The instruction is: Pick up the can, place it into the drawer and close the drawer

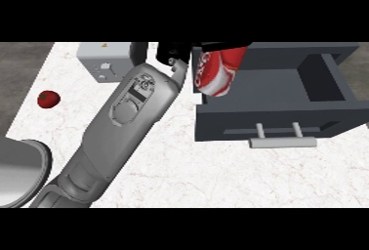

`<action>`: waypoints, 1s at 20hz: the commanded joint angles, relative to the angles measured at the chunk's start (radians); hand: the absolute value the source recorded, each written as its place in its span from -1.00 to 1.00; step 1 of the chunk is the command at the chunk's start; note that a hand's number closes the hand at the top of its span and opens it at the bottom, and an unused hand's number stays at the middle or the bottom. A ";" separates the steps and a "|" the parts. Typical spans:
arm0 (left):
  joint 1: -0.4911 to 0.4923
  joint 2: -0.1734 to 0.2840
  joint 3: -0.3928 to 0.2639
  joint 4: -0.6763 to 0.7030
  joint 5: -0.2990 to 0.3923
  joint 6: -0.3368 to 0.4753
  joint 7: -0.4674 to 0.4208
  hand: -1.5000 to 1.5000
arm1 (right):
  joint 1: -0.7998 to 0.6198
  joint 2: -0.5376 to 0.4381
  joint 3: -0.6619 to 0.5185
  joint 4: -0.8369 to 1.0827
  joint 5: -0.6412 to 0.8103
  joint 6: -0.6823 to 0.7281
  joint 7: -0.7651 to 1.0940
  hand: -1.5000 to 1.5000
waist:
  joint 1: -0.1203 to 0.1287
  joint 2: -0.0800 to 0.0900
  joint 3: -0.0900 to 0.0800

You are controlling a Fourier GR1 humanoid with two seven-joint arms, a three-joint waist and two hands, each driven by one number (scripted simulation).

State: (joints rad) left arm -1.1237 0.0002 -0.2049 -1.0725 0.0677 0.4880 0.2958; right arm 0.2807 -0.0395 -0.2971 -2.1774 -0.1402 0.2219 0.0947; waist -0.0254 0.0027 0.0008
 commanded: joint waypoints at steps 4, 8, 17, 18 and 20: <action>-0.202 0.000 -0.019 0.225 0.087 0.057 -0.026 1.00 | 0.052 0.038 0.047 -0.053 0.029 0.004 -0.017 -1.00 | -0.019 0.002 0.000; -0.264 0.000 -0.016 0.314 0.109 0.030 -0.029 1.00 | 0.027 -0.010 -0.015 -0.025 -0.030 0.030 0.013 -1.00 | -0.017 0.003 0.000; -0.352 0.000 -0.133 0.508 0.249 0.092 -0.137 1.00 | -0.078 -0.033 -0.017 0.034 -0.006 0.006 0.025 -1.00 | -0.048 0.011 0.002; -0.307 0.000 -0.153 0.504 0.272 0.085 -0.174 1.00 | -0.100 -0.008 0.031 0.009 0.048 -0.031 0.057 -1.00 | -0.040 0.011 0.001; -0.357 0.000 -0.115 0.569 0.284 0.048 -0.184 1.00 | -0.070 -0.003 0.010 0.032 0.032 -0.009 0.000 -1.00 | -0.044 0.013 0.001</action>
State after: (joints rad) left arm -1.4515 0.0000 -0.3132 -0.5791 0.3025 0.5545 0.1493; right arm 0.2138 -0.0493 -0.2867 -2.1603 -0.1170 0.2123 0.1225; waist -0.0614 0.0125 0.0017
